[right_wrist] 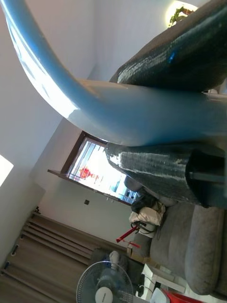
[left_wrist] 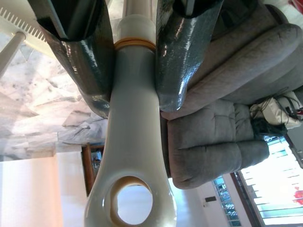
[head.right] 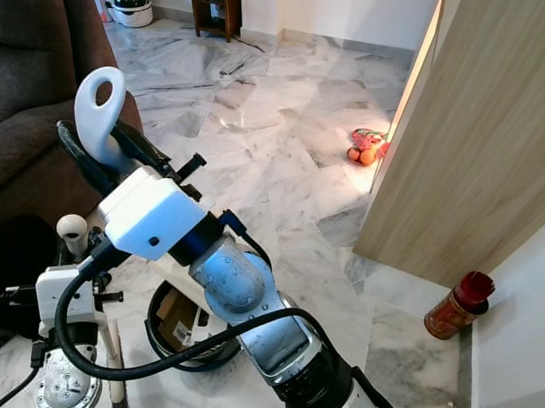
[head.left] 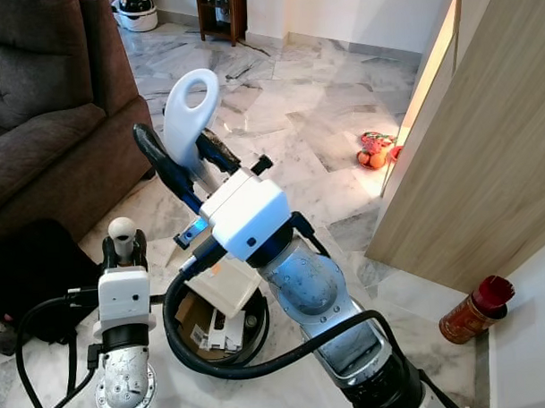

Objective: Sweep floor

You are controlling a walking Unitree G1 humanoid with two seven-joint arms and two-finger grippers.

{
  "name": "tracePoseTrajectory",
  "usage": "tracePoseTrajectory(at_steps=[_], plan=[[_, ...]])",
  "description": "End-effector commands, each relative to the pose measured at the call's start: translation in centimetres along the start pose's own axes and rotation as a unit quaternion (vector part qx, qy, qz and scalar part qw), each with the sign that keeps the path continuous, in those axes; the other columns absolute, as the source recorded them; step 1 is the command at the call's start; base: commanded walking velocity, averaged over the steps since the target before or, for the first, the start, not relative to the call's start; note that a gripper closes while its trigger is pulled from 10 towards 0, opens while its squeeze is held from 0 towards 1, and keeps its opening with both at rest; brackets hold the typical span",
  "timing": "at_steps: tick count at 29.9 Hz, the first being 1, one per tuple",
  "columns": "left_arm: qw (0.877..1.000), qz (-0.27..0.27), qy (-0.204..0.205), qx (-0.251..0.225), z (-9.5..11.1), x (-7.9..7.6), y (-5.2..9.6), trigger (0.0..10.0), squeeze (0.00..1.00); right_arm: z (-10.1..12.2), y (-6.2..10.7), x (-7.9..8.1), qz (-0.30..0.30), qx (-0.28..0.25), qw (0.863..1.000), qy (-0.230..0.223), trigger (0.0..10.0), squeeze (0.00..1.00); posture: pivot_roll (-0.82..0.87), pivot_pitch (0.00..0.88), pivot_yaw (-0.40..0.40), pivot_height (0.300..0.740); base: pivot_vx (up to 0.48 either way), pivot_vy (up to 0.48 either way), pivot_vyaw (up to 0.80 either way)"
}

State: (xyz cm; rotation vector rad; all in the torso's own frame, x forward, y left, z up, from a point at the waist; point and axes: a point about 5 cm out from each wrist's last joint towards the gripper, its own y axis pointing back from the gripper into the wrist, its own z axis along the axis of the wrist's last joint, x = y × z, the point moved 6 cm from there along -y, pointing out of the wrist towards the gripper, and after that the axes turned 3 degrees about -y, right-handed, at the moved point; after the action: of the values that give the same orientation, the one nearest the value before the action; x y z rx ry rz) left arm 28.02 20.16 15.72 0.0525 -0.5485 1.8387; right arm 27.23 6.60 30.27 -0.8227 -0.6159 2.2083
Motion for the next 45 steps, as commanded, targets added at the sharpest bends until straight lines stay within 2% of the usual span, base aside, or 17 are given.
tracePoseTrajectory(at_steps=[1, 7, 17, 22, 32, 45], plan=[[1.0, 0.001, -0.009, -0.017, 0.72, 0.03, -0.28, 10.0, 0.0, 1.65, -0.43, -0.09, 0.0, -0.035, 0.999, 0.009, 10.0, 0.0, 0.19, 0.094, -0.044, 0.74, 0.0, 0.0, 0.0], [1.0, 0.002, -0.009, -0.017, 0.72, 0.02, -0.3, 10.0, 0.0, 1.95, -0.43, -0.05, 0.004, -0.045, 0.999, 0.026, 10.0, 0.0, 0.19, 0.095, -0.045, 0.74, 0.0, 0.0, 0.0], [1.0, 0.002, -0.008, -0.018, 0.73, 0.02, -0.32, 10.0, 0.0, 1.92, -0.41, 0.03, 0.005, -0.044, 0.999, 0.022, 10.0, 0.0, 0.19, 0.095, -0.045, 0.74, 0.0, 0.0, 0.0], [1.0, 0.002, -0.008, -0.017, 0.73, -0.01, -0.29, 10.0, 0.0, 1.56, -0.44, -0.17, -0.003, -0.033, 0.999, -0.006, 10.0, 0.0, 0.19, 0.096, -0.045, 0.74, 0.0, 0.0, 0.0], [1.0, 0.002, -0.008, -0.017, 0.72, -0.01, -0.29, 10.0, 0.0, 1.91, -0.44, -0.25, 0.0, -0.045, 0.999, 0.026, 10.0, 0.0, 0.2, 0.097, -0.046, 0.74, 0.0, 0.0, 0.0], [1.0, 0.001, -0.007, -0.017, 0.7, -0.11, -0.27, 10.0, 0.0, 1.68, -0.38, -0.79, -0.015, -0.041, 0.999, 0.029, 10.0, 0.0, 0.19, 0.098, -0.046, 0.74, 0.0, 0.0, 0.0]])
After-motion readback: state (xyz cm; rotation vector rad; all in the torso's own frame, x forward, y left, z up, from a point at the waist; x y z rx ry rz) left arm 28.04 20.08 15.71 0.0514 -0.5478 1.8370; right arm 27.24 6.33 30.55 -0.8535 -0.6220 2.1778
